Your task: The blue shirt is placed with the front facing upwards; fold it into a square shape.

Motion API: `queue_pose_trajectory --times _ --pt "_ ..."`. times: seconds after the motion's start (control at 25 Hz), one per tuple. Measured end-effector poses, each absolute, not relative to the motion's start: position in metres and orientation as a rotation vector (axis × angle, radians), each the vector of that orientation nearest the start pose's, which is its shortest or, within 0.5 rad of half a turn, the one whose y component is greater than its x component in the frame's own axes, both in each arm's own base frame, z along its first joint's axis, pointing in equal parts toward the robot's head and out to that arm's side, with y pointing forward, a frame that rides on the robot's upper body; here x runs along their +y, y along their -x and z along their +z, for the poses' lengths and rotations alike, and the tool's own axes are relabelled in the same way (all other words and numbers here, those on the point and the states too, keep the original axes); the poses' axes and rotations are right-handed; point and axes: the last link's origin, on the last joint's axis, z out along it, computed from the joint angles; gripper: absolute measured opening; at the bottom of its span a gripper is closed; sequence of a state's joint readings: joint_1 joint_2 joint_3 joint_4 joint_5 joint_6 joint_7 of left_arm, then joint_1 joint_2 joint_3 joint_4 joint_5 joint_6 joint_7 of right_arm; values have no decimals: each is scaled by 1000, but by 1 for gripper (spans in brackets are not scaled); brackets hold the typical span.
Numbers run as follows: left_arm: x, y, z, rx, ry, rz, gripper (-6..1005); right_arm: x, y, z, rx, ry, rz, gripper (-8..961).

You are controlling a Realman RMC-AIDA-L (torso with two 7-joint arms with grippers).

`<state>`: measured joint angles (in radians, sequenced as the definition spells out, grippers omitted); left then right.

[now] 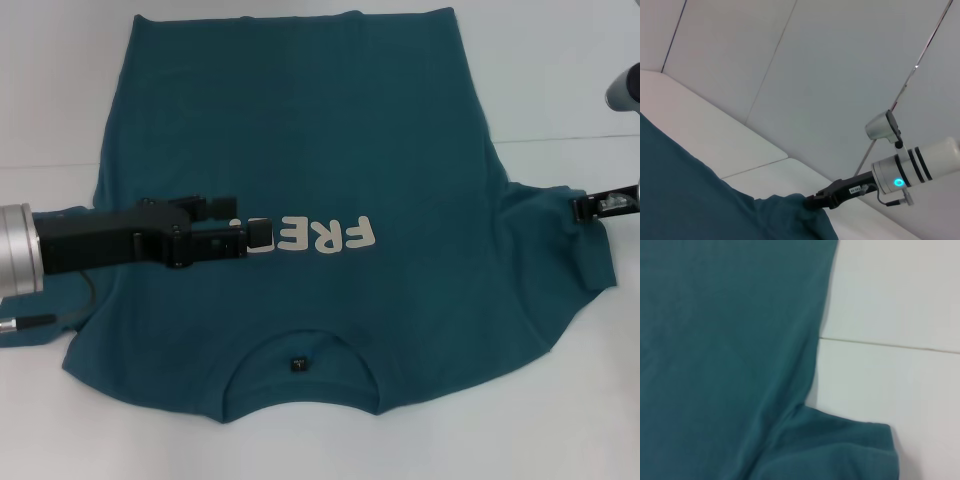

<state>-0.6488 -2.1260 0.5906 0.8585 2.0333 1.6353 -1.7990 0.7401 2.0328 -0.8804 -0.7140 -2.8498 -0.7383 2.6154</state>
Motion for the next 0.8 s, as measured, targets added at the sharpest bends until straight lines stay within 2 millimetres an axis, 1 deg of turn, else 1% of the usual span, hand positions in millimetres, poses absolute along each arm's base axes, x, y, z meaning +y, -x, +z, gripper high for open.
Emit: queue_pose_trajectory --times 0.36,0.8 --pt "363 202 27 -873 2685 -852 875 441 -318 55 1189 1815 -150 39" --pt "362 201 24 -874 2686 -858 874 440 -322 56 1185 1809 -171 38"
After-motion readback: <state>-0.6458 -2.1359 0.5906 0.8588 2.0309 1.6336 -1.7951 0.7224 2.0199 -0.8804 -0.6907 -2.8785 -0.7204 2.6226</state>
